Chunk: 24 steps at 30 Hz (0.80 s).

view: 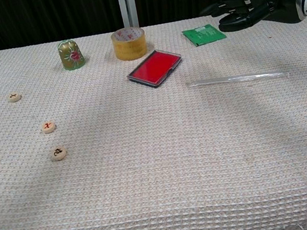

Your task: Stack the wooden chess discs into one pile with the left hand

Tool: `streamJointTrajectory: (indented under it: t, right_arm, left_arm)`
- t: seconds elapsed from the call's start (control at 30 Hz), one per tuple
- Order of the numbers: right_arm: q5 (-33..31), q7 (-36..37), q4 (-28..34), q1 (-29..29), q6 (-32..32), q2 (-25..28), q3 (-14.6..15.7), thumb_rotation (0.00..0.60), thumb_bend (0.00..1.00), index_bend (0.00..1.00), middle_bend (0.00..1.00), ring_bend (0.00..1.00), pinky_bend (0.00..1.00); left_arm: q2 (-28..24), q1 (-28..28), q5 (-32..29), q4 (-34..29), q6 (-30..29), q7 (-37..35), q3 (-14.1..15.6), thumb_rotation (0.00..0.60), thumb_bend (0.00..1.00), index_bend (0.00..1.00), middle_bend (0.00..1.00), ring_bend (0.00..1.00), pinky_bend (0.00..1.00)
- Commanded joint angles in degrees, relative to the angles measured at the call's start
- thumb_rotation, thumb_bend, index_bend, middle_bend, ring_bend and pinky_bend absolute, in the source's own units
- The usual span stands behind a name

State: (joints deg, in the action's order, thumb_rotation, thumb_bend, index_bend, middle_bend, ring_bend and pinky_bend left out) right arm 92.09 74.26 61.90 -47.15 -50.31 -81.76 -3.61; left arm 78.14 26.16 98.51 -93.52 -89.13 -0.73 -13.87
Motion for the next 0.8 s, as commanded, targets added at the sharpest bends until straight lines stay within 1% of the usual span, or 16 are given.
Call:
streamJointTrajectory:
  t: [0.03, 0.17, 0.2, 0.27, 0.3, 0.37, 0.43, 0.47, 0.53, 0.63, 0.73, 0.8]
  right_arm:
    - [-0.2, -0.1, 0.0, 0.1, -0.3, 0.1, 0.2, 0.600, 0.26, 0.00, 0.13, 0.00, 0.00]
    - [0.1, -1.2, 0.9, 0.7, -2.0, 1.1, 0.9, 0.600, 0.26, 0.00, 0.13, 0.00, 0.00]
    - [0.5, -2.1, 1.4, 1.1, -2.8, 1.8, 1.2, 0.600, 0.26, 0.00, 0.13, 0.00, 0.00]
    - [1.8, -6.2, 2.9, 2.6, -5.3, 4.7, 2.5, 0.600, 0.26, 0.00, 0.12, 0.00, 0.00]
    - [2.2, -9.5, 3.6, 3.4, -6.5, 6.4, 2.9, 0.600, 0.26, 0.00, 0.12, 0.00, 0.00]
    - [1.7, -20.4, 6.2, 6.7, -10.4, 10.9, 3.3, 0.600, 0.26, 0.00, 0.12, 0.00, 0.00]
    - [-0.3, -31.7, 10.9, 11.0, -15.1, 15.6, 3.0, 0.600, 0.26, 0.00, 0.12, 0.00, 0.00]
    - [-1.2, -35.2, 13.4, 12.7, -16.8, 17.4, 3.0, 0.600, 0.26, 0.00, 0.12, 0.00, 0.00]
    - [-3.4, -40.1, 18.5, 16.7, -21.0, 21.5, 2.9, 0.600, 0.26, 0.00, 0.12, 0.00, 0.00]
    - [-4.8, -42.8, 22.9, 20.9, -24.9, 25.4, 3.4, 0.600, 0.26, 0.00, 0.11, 0.00, 0.00]
    - [-4.7, -44.1, 25.0, 23.9, -27.6, 27.0, 4.0, 0.600, 0.26, 0.00, 0.11, 0.00, 0.00]
    - [-4.4, -44.3, 25.6, 25.0, -28.8, 27.2, 4.1, 0.600, 0.26, 0.00, 0.11, 0.00, 0.00]
  left_arm:
    - [-0.2, 0.1, -0.1, -0.1, 0.0, 0.1, 0.1, 0.600, 0.10, 0.14, 0.12, 0.11, 0.17]
    - [-0.8, 0.0, -0.8, -0.1, 0.5, 0.4, 0.5, 0.600, 0.10, 0.14, 0.12, 0.11, 0.17]
    - [-1.2, -0.1, -1.2, -0.1, 0.9, 0.4, 0.8, 0.600, 0.10, 0.14, 0.12, 0.11, 0.17]
    - [-2.8, -0.5, -3.4, -0.6, 3.4, -0.3, 1.9, 0.600, 0.10, 0.14, 0.12, 0.11, 0.18]
    - [-4.0, -0.8, -5.1, -1.2, 5.4, -1.1, 2.6, 0.600, 0.10, 0.15, 0.12, 0.11, 0.19]
    - [-7.8, -1.2, -10.3, -3.3, 11.4, -3.4, 4.2, 0.600, 0.10, 0.15, 0.12, 0.11, 0.20]
    - [-10.3, -1.5, -15.0, -3.2, 15.5, -2.3, 4.9, 0.600, 0.10, 0.16, 0.12, 0.11, 0.21]
    - [-10.7, -1.6, -16.1, -2.7, 16.4, -1.3, 5.2, 0.600, 0.10, 0.19, 0.12, 0.11, 0.20]
    - [-11.2, -1.9, -19.1, -1.2, 19.5, 1.2, 6.7, 0.600, 0.11, 0.25, 0.12, 0.11, 0.20]
    - [-11.2, -2.0, -22.3, -0.3, 23.3, 2.2, 8.2, 0.600, 0.15, 0.32, 0.12, 0.11, 0.19]
    - [-9.4, -2.1, -24.1, 2.3, 24.8, 3.0, 8.9, 0.600, 0.18, 0.36, 0.12, 0.11, 0.18]
    - [-7.9, -2.2, -25.0, 4.2, 25.2, 3.2, 9.0, 0.600, 0.21, 0.38, 0.12, 0.11, 0.18]
